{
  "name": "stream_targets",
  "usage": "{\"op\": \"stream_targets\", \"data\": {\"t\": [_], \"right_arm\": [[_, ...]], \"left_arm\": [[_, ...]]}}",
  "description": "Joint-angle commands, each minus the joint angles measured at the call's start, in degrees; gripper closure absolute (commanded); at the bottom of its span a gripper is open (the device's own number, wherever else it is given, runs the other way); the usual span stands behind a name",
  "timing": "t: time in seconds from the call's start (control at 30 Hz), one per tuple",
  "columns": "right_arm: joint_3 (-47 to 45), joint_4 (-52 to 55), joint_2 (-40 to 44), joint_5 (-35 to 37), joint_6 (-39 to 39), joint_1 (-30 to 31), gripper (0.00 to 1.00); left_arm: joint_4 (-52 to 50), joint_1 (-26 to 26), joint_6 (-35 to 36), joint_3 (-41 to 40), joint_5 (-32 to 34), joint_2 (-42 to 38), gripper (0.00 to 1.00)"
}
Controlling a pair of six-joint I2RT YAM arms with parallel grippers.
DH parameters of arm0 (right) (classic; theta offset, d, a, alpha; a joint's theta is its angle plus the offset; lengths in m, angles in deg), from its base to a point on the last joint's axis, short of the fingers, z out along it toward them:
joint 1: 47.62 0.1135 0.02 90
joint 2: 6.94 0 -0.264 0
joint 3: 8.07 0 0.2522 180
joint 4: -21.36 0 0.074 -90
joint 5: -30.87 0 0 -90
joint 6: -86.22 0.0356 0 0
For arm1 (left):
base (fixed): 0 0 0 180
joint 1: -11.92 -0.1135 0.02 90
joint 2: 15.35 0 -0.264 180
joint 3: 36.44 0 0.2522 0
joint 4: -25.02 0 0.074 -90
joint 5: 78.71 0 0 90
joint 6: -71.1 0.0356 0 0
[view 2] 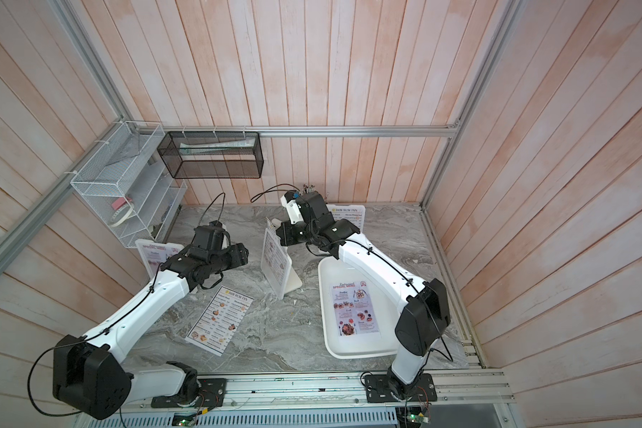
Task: Replace the menus in the menu holders
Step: Take out the menu from the menu holder.
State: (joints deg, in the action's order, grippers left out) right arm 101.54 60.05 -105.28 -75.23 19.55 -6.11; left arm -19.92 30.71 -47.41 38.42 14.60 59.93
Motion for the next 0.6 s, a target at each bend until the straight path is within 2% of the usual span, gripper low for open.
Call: {"op": "stream_targets", "data": {"t": [0.0, 0.3, 0.57], "right_arm": [[3.62, 2.37, 2.32, 0.81, -1.49, -0.31, 1.00], [13.94, 6.88, 3.50, -1.54, -3.61, 0.55, 1.00], [26.00, 11.19, -1.09, -4.52, -6.20, 8.88, 1.00]], "left_arm": [[-1.33, -0.89, 1.22, 2.20, 0.92, -1.24, 0.24], [-3.49, -7.66, 3.93, 6.79, -1.25, -2.56, 0.22], [-3.80, -12.43, 5.45, 10.58, -2.08, -1.66, 0.19]]}}
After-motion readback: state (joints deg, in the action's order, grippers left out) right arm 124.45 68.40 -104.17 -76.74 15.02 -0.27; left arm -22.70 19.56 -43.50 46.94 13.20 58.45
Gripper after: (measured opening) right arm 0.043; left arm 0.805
